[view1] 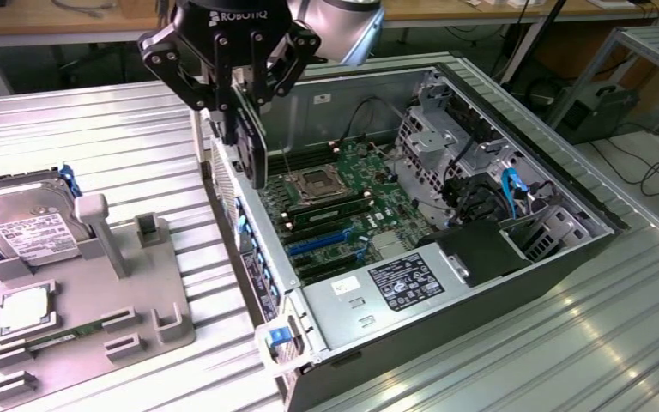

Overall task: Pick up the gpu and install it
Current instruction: 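Pick up the gpu and move the gpu toward the slot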

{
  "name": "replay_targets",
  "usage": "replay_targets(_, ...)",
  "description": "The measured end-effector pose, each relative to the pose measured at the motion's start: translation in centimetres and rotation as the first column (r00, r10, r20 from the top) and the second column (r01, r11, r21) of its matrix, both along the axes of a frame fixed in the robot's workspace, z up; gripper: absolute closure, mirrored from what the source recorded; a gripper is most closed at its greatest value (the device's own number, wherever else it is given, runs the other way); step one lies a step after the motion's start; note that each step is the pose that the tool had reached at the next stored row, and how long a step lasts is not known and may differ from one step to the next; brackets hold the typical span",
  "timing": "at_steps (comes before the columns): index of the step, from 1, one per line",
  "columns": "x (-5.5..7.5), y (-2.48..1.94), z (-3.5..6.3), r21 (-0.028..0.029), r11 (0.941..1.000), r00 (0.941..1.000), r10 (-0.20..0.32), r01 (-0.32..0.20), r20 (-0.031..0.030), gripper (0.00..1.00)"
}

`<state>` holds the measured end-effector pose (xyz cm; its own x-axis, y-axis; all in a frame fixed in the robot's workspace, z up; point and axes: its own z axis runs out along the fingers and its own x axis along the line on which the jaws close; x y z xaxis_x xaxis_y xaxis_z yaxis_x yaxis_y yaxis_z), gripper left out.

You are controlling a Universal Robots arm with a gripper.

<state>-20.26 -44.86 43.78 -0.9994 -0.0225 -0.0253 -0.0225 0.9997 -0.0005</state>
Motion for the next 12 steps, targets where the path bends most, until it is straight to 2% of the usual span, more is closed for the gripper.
replay_targets(12,1.4,0.0,-0.09,0.0,1.0,1.0,0.001,-0.001,-0.0001,0.72)
